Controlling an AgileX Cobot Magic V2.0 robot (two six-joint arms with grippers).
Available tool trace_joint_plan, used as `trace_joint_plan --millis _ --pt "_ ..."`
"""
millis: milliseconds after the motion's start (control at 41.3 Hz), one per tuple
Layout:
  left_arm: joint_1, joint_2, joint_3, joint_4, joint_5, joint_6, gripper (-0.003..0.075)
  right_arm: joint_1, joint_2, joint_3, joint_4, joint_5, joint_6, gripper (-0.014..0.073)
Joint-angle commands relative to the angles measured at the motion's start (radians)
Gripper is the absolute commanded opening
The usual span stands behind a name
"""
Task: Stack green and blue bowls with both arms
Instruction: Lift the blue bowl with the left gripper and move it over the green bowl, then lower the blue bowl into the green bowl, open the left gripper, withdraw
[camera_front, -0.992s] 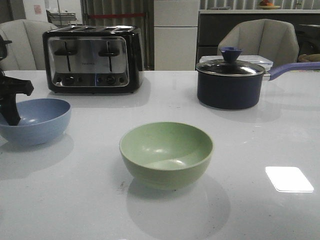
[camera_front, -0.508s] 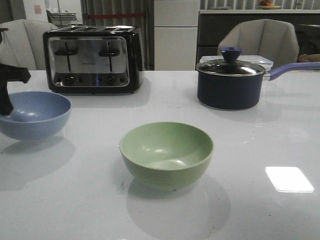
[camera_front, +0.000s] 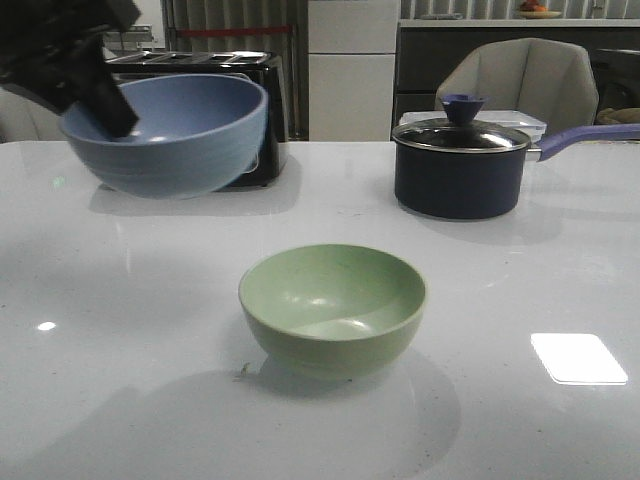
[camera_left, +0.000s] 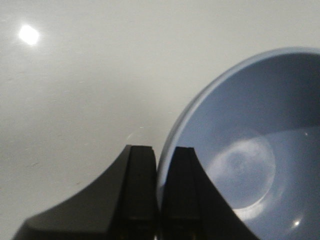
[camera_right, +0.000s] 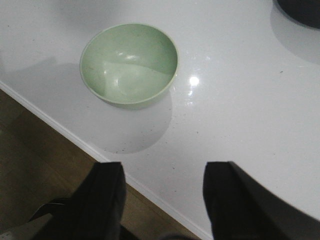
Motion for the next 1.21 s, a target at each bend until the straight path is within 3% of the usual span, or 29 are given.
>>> trace_joint_plan --millis 0,290,678,775,944,1186 --pt "-0.084 -0.033 -0.031 -0.050 -0.059 0.018 0.0093 -0.003 -0.005 -0.028 -0.007 -0.065 -0.009 0.0467" --pt "-0.233 0.124 -0.151 -0.029 -0.048 0.018 0.0093 -0.003 -0.005 -0.028 -0.007 -0.065 -0.009 0.0467" --pt "-0.239 0.269 -0.182 -0.012 -0.090 0.018 0.0099 -0.003 -0.005 -0.028 -0.007 -0.065 -0.009 0.0467" --pt "-0.239 0.280 -0.182 -0.012 -0.077 0.018 0.0166 -0.003 -0.005 -0.028 -0.007 -0.065 -0.009 0.0467" --pt "-0.239 0.280 -0.183 -0.020 -0.072 0.018 0.0427 -0.003 -0.005 -0.028 -0.007 -0.065 -0.009 0.0467" --pt "-0.239 0.178 -0.175 -0.019 -0.046 0.018 0.0433 -0.003 -0.005 -0.028 -0.007 -0.065 -0.009 0.0467"
